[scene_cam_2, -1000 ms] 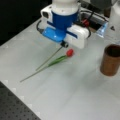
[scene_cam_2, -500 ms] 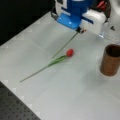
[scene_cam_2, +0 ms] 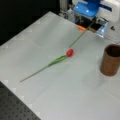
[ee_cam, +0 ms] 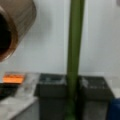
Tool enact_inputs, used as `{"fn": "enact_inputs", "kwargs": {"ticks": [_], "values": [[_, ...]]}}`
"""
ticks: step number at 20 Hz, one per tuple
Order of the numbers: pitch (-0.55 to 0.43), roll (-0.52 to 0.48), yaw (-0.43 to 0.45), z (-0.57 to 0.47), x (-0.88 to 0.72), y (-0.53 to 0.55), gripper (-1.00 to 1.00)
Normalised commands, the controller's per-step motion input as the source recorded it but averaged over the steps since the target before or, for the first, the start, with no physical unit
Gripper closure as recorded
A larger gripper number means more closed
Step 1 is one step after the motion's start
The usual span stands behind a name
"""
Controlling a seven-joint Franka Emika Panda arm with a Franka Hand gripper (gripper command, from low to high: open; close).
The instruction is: Flower insertion into a vase
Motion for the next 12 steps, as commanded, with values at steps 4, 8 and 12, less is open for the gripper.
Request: {"fn": "enact_inputs", "kwargs": {"ticks": [4,8,12], "values": [[-0.150,0.022,-0.195,-0.13,-0.44,0.54,1.00],[-0.135,0.008,-0.152,-0.14,-0.49,0.56,1.00],[-0.097,0.070,-0.051,-0.12,-0.52,0.35,1.00]]}}
